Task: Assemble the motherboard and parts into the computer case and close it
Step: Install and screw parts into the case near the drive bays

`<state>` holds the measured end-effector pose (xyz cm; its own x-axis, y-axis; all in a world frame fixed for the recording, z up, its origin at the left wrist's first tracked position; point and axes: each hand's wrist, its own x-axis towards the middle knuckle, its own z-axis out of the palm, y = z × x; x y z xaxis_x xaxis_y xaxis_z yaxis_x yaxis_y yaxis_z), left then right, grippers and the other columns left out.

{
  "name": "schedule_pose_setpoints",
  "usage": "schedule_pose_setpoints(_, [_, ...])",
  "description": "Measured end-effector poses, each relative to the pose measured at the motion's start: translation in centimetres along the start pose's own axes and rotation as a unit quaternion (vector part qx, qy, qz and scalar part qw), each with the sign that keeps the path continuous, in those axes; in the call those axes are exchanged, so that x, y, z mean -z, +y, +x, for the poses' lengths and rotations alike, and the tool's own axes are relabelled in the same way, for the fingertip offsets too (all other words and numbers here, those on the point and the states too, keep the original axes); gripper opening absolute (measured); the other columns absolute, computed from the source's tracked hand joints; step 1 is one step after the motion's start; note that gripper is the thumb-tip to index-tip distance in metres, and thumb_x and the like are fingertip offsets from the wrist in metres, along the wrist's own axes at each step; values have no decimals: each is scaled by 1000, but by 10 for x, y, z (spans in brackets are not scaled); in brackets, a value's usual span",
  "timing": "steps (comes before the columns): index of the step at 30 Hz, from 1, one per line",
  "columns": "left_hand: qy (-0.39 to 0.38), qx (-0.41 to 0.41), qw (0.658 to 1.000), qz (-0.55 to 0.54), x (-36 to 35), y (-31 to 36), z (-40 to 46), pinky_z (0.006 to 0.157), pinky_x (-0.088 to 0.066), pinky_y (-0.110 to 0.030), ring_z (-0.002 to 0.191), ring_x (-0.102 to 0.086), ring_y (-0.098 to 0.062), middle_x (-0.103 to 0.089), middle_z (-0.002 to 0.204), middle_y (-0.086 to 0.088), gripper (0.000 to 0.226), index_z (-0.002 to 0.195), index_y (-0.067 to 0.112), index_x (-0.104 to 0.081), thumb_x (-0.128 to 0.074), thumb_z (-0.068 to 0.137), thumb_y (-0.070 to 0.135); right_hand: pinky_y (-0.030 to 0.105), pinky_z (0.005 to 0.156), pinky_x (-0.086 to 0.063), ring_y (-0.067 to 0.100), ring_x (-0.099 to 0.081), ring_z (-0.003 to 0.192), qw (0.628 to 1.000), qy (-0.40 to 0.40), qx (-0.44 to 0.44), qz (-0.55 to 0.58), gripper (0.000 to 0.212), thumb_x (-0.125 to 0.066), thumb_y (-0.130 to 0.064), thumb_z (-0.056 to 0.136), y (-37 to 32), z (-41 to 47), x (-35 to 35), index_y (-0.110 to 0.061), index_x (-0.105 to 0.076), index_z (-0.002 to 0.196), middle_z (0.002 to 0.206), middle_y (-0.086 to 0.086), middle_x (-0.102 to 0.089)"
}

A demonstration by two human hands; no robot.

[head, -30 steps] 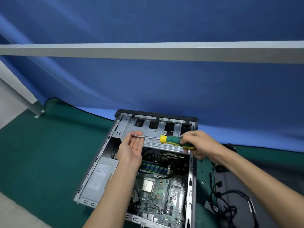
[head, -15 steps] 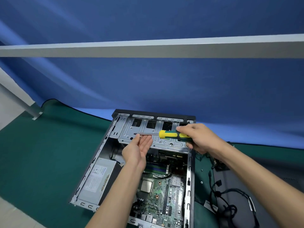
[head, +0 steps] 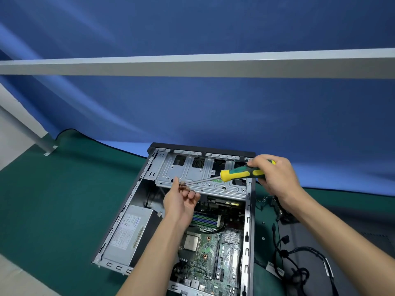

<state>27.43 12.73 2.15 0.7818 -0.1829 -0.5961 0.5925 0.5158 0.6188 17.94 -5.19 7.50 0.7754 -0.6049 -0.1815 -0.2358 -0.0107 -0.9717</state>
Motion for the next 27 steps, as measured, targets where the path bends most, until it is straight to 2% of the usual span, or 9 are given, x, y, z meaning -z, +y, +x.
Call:
schedule_pose_setpoints(4, [-1, -15, 1000, 25, 3, 0, 0, 39, -44, -19, 33, -32, -9, -31, 42, 5, 41, 66, 13, -39, -40, 101, 33, 22, 39, -20, 12, -25, 41, 1000, 7, 13, -13, 22, -62, -23, 78, 5, -3, -2, -18, -65, 57, 44, -6, -31])
schedule_pose_setpoints(9, [1, -73, 992, 103, 8, -1, 1, 38, -44, -23, 33, -32, -10, -27, 43, 3, 43, 63, 13, -35, -39, 102, 32, 17, 36, -21, 9, -26, 39, 1000, 10, 7, -6, 23, -63, -20, 79, 4, -6, -6, -13, -64, 57, 43, -8, -33])
schedule_pose_setpoints(13, [-9, -116, 981, 157, 12, 0, -1, 38, -43, -24, 33, -31, -11, -24, 43, 3, 46, 60, 15, -31, -39, 102, 32, 15, 35, -22, 6, -27, 38, 1000, 3, 2, 4, 28, -63, -16, 81, 3, -9, -10, -17, -64, 52, 42, -10, -34])
schedule_pose_setpoints(27, [-23, -126, 978, 163, 16, -3, -1, 38, -42, -25, 34, -29, -11, -22, 43, 4, 45, 61, 16, -30, -38, 102, 33, 13, 33, -21, 7, -26, 34, 1000, 1, -10, 12, 36, -61, -15, 82, -1, -12, -7, -20, -62, 47, 40, -11, -34])
